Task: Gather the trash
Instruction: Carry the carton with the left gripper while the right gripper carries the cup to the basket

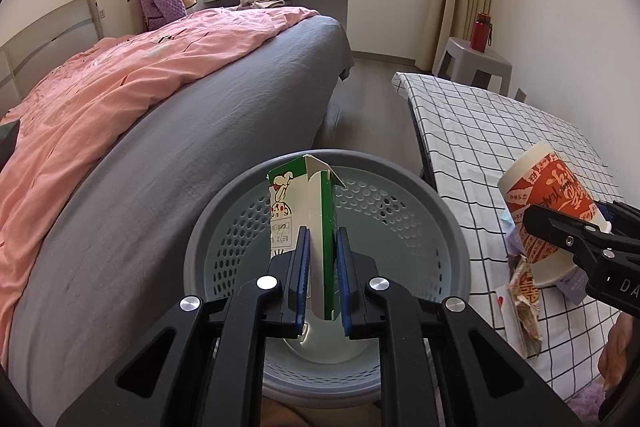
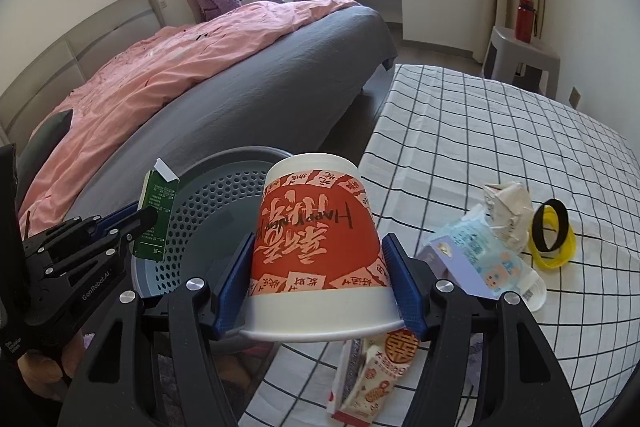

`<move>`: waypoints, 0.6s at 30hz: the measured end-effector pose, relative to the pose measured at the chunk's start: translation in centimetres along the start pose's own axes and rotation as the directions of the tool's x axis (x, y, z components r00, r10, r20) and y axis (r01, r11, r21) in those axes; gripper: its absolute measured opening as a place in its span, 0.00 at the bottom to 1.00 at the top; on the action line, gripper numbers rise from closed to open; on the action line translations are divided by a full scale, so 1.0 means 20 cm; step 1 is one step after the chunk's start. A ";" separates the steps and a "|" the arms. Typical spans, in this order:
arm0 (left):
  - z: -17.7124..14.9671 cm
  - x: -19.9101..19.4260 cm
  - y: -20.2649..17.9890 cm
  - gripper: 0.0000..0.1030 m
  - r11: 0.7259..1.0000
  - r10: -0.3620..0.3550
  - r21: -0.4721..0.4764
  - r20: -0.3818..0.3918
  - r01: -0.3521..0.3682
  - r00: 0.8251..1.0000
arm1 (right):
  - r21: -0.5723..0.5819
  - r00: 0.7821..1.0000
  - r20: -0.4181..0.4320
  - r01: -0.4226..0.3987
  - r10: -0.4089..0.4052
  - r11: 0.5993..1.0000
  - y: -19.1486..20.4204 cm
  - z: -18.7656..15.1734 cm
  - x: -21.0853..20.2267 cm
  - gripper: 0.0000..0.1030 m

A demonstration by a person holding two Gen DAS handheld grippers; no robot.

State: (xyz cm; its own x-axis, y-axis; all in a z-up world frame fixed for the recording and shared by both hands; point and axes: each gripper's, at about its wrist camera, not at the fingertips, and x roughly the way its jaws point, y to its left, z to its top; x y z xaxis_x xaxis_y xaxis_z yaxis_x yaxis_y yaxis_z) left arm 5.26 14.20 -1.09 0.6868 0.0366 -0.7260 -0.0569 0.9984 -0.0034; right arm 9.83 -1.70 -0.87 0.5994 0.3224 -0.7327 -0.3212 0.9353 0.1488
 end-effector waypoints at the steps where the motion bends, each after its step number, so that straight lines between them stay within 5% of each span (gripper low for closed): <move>1: 0.00 0.02 0.02 0.12 1.000 0.002 -0.010 -0.005 -0.002 1.000 | -0.012 1.000 -0.005 -0.007 0.007 1.000 0.03 0.02 0.03 0.60; 18: -0.08 0.18 0.14 0.13 0.995 0.014 -0.100 -0.057 -0.020 0.998 | -0.061 0.996 -0.054 -0.073 0.069 0.995 0.15 -0.01 0.29 0.60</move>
State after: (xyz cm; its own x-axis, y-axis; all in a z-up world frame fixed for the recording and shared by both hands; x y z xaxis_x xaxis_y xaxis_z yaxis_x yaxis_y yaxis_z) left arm 6.37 17.04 -4.78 0.6433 0.0482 -0.7641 -0.1424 0.9881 -0.0576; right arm 12.19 2.94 -4.70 0.5351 0.3780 -0.7555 -0.4081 0.8987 0.1606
